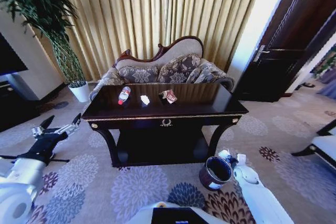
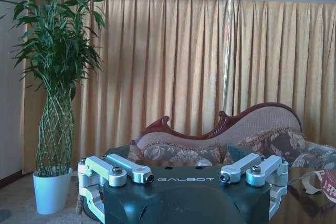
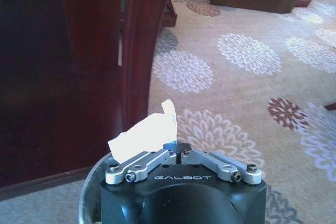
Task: Move to the front of the table and place the trash on the table into the trash bin.
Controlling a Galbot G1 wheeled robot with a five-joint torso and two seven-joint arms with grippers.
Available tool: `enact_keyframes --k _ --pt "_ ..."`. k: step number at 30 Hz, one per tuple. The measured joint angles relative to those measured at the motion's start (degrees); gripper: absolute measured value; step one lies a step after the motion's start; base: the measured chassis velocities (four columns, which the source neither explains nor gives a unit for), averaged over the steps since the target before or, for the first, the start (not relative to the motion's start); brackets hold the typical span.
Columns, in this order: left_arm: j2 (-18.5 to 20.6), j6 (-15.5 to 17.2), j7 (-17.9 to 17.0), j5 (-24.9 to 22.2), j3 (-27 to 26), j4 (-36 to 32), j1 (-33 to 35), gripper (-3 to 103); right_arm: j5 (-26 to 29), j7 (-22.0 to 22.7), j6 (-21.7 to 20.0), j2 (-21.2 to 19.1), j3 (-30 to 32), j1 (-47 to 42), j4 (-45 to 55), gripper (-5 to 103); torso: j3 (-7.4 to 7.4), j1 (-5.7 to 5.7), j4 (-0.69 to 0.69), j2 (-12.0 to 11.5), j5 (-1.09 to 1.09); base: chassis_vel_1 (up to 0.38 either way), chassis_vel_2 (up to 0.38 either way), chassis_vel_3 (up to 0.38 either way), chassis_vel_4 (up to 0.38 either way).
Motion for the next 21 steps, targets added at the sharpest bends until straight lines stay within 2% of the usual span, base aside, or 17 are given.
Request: enact_keyframes --k 9,10,11,13,14,16,17,19,20,21 --pt "-0.17 -0.01 0.18 0.0 0.0 0.0 0.06 100 -4.5 0.02 0.63 1.36 -0.17 1.29 -3.13 -1 -0.01 0.0 0.0 0.0 0.0 0.0 0.0 0.0 0.0" --pt "-0.16 -0.02 0.19 0.0 0.0 0.0 0.06 100 -4.85 0.02 0.59 1.54 -0.17 1.15 -3.02 4 0.0 0.0 -0.01 0.0 0.0 0.0 0.0 0.0 0.0" --pt "-0.16 -0.02 0.19 0.0 0.0 0.0 0.06 100 -4.85 0.02 0.59 1.54 -0.17 1.15 -3.02 4 0.0 0.0 -0.01 0.0 0.0 0.0 0.0 0.0 0.0" --pt "-0.11 -0.05 0.25 -0.01 -0.02 0.0 0.03 100 -5.0 0.08 0.56 1.65 -0.15 1.09 -2.81 15 0.0 0.0 0.0 0.0 0.0 0.0 0.0 0.0 0.0" --pt "-0.11 -0.05 0.25 -0.01 -0.02 0.0 0.03 100 -5.0 0.08 0.56 1.65 -0.15 1.09 -2.81 15 0.0 0.0 0.0 0.0 0.0 0.0 0.0 0.0 0.0" --pt "-0.1 -0.09 0.35 -0.02 -0.08 0.0 0.04 100 -4.99 0.18 0.53 1.59 -0.02 1.06 -2.45 25 0.0 0.0 0.0 0.0 0.0 0.0 0.0 0.0 0.0" --pt "-0.1 -0.09 0.35 -0.02 -0.08 0.0 0.04 100 -4.99 0.18 0.53 1.59 -0.02 1.06 -2.45 25 0.0 0.0 0.0 0.0 0.0 0.0 0.0 0.0 0.0" --pt "-0.18 -0.2 0.46 -0.03 -0.15 0.0 0.06 100 -4.92 0.22 0.52 1.47 0.06 0.9 -1.91 37 0.0 0.0 0.0 0.0 -0.01 0.0 0.0 0.0 0.0" --pt "-0.18 -0.2 0.46 -0.03 -0.15 0.0 0.06 100 -4.92 0.22 0.52 1.47 0.06 0.9 -1.91 37 0.0 0.0 0.0 0.0 -0.01 0.0 0.0 0.0 0.0" --pt "-0.22 -0.34 0.49 -0.02 -0.19 0.0 0.08 100 -4.86 0.25 0.51 1.42 0.09 0.8 -1.65 42 0.0 0.0 0.0 0.0 0.0 0.0 0.0 0.0 0.0"
